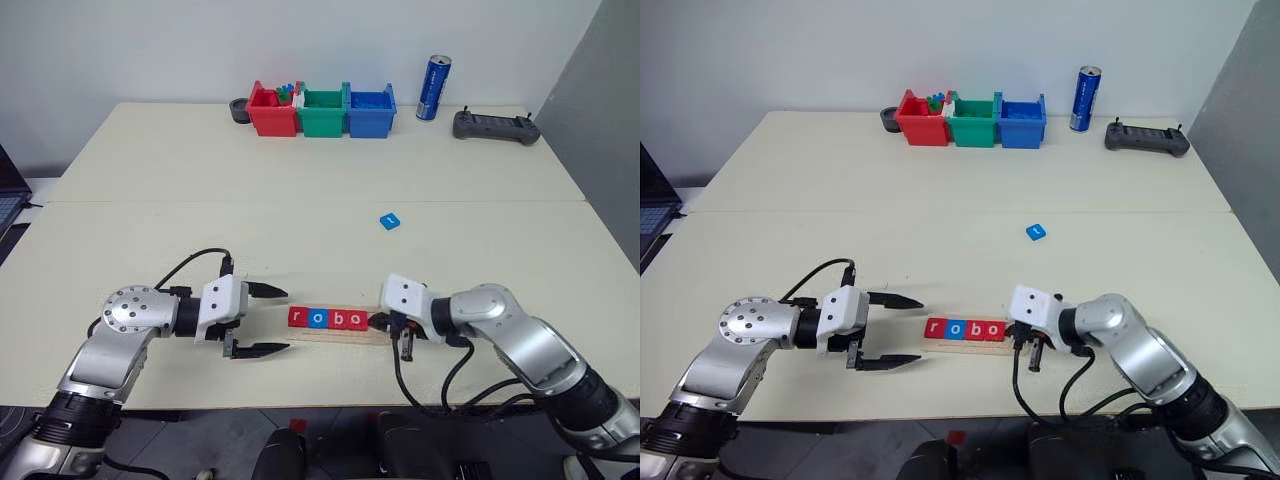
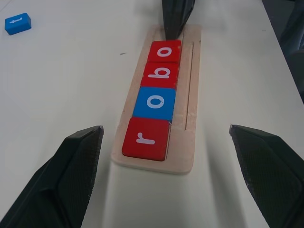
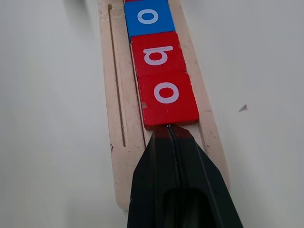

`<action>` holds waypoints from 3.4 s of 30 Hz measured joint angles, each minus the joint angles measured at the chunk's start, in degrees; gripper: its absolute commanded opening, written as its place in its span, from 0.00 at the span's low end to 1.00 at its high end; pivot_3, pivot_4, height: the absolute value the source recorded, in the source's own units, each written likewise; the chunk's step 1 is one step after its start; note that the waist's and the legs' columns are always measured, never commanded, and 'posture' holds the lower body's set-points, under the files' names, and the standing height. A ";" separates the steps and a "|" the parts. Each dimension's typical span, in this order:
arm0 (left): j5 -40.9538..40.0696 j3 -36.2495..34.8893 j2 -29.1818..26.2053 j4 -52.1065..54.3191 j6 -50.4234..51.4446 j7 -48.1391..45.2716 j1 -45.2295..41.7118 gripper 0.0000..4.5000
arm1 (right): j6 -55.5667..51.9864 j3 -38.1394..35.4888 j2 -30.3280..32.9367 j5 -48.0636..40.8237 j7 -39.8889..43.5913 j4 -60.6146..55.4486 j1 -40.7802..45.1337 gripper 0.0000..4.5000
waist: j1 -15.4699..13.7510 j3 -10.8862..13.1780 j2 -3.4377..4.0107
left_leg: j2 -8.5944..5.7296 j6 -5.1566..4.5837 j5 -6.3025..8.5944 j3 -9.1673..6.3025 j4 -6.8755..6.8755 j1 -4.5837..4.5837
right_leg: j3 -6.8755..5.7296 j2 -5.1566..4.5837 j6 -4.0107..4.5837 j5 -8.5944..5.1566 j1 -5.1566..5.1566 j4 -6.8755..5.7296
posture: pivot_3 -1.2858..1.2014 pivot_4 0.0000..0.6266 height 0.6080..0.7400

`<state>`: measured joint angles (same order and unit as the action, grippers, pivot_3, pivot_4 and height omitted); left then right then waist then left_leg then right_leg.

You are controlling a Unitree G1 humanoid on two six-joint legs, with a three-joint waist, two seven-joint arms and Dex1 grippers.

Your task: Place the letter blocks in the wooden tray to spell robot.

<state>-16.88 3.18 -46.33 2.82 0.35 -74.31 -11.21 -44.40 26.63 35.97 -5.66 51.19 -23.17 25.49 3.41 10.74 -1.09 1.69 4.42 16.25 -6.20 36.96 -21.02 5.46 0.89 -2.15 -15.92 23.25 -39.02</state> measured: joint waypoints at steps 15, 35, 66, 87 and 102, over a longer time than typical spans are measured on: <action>-0.17 0.00 -0.01 2.27 2.24 1.21 0.55 1.00 | -0.14 -3.48 0.08 -1.50 0.01 -0.58 0.43 0.08 | -0.03 0.00 0.00 | 0.00 0.00 0.00 -0.01 0.00 0.00 | -0.01 0.00 0.00 0.00 0.00 0.00 | 0.52 0.24 1.00; -1.18 -1.51 -0.14 4.16 5.84 3.62 0.79 1.00 | 11.29 -18.63 -23.19 2.40 -30.57 36.00 13.65 0.99 | 0.72 0.00 0.00 | -0.01 0.00 0.00 0.02 -0.05 -0.02 | 0.01 -0.02 0.06 0.03 0.04 -0.04 | 0.52 0.24 1.00; -1.14 -3.13 0.00 -0.05 0.39 2.49 4.05 1.00 | 21.04 -23.03 -27.17 4.10 -33.78 42.86 10.39 0.32 | 1.41 0.02 0.05 | -0.02 -0.01 0.01 -0.07 -0.14 -0.10 | -0.04 -0.06 0.06 0.03 0.12 -0.08 | 0.52 0.24 1.00; -0.95 -2.92 1.33 -12.26 -9.55 -4.43 1.51 1.00 | -17.40 -22.16 -34.78 1.99 -47.35 -24.17 -34.60 0.49 | 1.33 -0.03 0.05 | 0.04 0.02 -0.01 0.03 -0.08 0.01 | 0.06 0.01 -0.27 -0.17 0.08 -0.03 | 0.52 0.24 1.00; -0.75 -2.90 1.75 -13.65 -11.89 -5.02 0.53 1.00 | -14.96 -30.27 -24.83 -4.36 -38.95 -24.00 -25.35 0.99 | 1.34 -0.03 0.04 | 0.00 0.01 -0.01 0.04 -0.05 -0.02 | 0.07 -0.02 -0.28 -0.16 0.04 0.01 | 0.52 0.24 1.00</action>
<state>-17.62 0.28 -44.58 -10.82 -11.54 -79.34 -10.68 -59.36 -3.64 11.14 -10.02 12.24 -47.17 0.14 4.74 10.72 -1.05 1.69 4.43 16.24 -6.16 36.91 -21.04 5.53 0.87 -2.43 -16.08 23.28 -39.01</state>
